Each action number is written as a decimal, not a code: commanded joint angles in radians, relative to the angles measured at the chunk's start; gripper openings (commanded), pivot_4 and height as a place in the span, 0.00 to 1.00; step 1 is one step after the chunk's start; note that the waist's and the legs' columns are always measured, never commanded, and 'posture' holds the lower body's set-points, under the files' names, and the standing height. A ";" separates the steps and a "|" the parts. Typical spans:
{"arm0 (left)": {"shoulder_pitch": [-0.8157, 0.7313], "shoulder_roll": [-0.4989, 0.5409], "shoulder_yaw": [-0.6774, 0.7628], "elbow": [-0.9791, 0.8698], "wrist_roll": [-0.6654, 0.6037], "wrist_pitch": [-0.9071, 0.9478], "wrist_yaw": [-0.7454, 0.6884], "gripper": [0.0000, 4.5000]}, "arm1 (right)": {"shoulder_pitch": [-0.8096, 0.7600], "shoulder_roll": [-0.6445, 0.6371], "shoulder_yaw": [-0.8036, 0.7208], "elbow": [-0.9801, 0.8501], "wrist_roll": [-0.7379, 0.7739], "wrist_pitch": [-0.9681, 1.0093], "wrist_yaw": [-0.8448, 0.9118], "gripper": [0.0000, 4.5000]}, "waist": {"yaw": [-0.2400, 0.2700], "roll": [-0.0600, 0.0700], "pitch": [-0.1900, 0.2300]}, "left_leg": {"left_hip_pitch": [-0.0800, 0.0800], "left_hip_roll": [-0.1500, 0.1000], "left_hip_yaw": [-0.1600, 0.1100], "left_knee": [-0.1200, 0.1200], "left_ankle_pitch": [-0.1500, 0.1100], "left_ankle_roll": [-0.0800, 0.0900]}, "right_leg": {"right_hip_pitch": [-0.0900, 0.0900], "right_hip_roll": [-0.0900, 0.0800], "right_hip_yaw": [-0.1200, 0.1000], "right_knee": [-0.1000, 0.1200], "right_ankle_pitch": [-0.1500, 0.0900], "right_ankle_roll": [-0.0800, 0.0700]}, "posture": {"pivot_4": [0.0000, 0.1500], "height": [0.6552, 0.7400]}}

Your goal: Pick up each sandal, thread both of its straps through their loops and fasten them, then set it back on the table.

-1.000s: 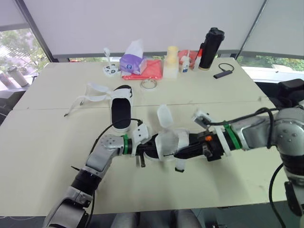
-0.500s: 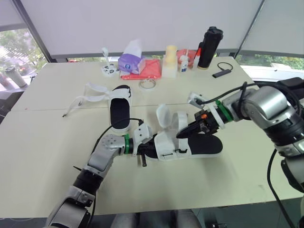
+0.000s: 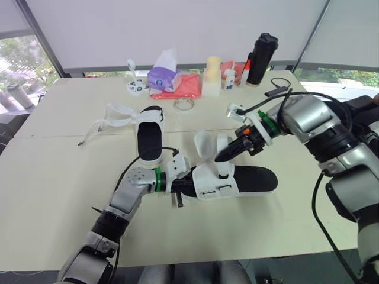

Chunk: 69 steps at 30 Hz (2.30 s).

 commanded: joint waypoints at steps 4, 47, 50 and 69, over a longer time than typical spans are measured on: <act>0.010 -0.001 -0.006 -0.001 0.019 -0.004 0.016 0.00 | -0.006 -0.033 0.003 -0.088 0.059 0.044 0.022 0.01 | 0.000 0.000 0.000 | 0.000 0.000 0.000 0.000 0.000 0.000 | 0.000 0.000 0.000 0.000 0.000 0.000 | 1.00 1.00; 0.020 -0.015 -0.010 -0.014 0.022 -0.002 0.033 0.00 | 0.061 0.013 0.023 0.008 -0.093 -0.071 0.022 0.01 | 0.002 0.000 0.000 | 0.001 0.000 0.000 0.001 0.000 0.000 | 0.001 0.000 0.000 0.000 0.002 0.004 | 1.00 1.00; 0.020 -0.016 -0.010 -0.014 0.021 -0.001 0.032 0.00 | 0.063 -0.004 0.015 -0.045 -0.060 -0.037 0.022 0.01 | 0.003 0.000 0.000 | 0.001 0.000 0.000 0.001 0.000 0.000 | 0.001 0.000 0.000 0.000 0.002 0.004 | 1.00 1.00; 0.015 -0.015 -0.010 -0.012 0.022 0.000 0.030 0.00 | 0.209 -0.069 -0.023 -0.278 -0.058 -0.004 -0.014 0.01 | 0.003 0.000 0.000 | 0.000 0.000 0.000 0.001 0.000 0.000 | 0.001 0.000 0.000 0.000 0.002 0.004 | 1.00 1.00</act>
